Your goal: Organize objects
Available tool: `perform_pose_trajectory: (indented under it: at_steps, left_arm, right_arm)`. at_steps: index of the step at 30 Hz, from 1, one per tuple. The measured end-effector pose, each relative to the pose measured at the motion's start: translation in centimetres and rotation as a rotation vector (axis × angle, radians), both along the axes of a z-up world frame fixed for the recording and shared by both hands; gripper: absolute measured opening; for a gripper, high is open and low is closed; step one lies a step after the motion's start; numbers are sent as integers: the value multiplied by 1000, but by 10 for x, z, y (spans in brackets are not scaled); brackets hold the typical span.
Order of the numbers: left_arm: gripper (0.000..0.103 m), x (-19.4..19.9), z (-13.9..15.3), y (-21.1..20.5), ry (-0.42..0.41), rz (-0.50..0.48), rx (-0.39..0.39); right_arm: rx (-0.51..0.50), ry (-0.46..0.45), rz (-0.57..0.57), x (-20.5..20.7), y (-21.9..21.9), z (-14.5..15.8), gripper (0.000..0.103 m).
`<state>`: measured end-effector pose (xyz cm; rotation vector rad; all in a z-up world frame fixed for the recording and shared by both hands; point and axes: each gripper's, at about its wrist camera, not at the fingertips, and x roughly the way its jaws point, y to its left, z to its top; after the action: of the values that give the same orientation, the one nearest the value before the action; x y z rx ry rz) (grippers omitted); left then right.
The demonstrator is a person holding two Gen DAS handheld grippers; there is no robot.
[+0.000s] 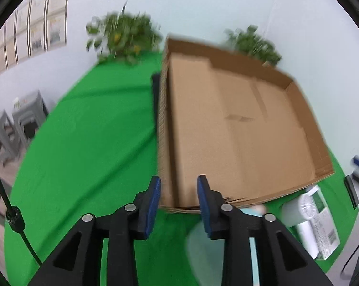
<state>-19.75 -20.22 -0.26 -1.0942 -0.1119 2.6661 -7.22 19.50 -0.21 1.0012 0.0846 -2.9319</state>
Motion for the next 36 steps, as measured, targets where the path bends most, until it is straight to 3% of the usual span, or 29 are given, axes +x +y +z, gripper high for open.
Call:
perform_pose_trajectory:
  at_steps: [1, 3, 5, 7, 13, 20, 26, 30, 33, 35, 36]
  left_arm:
    - [45, 12, 10, 6, 38, 2, -2]
    - [78, 44, 34, 20, 141, 34, -28]
    - [92, 72, 51, 36, 217, 63, -53]
    - [103, 92, 61, 51, 237, 108, -105]
    - [103, 120, 58, 66, 197, 186, -119]
    - [103, 129, 44, 69, 183, 225, -165]
    - [103, 128, 39, 66, 177, 233, -174]
    - [103, 128, 35, 66, 166, 210, -183]
    - [103, 123, 29, 62, 136, 187, -164]
    - [103, 119, 24, 56, 114, 174, -139]
    - [103, 117, 21, 53, 102, 166, -127]
  right_arm:
    - [12, -46, 24, -1, -14, -5, 90]
    - [47, -81, 37, 1, -35, -16, 90]
    - [33, -65, 58, 2, -41, -20, 90]
    - [-34, -51, 76, 11, -51, -17, 90]
    - [-84, -87, 119, 45, -79, -24, 91]
    - [-112, 61, 62, 73, -82, -12, 91]
    - [-55, -55, 91, 62, -89, -37, 90]
    - [-54, -49, 110, 60, -97, -37, 79]
    - [-62, -42, 138, 59, -96, -35, 78]
    - [-108, -41, 156, 58, -92, -34, 66]
    - [-129, -43, 162, 57, -90, -33, 53]
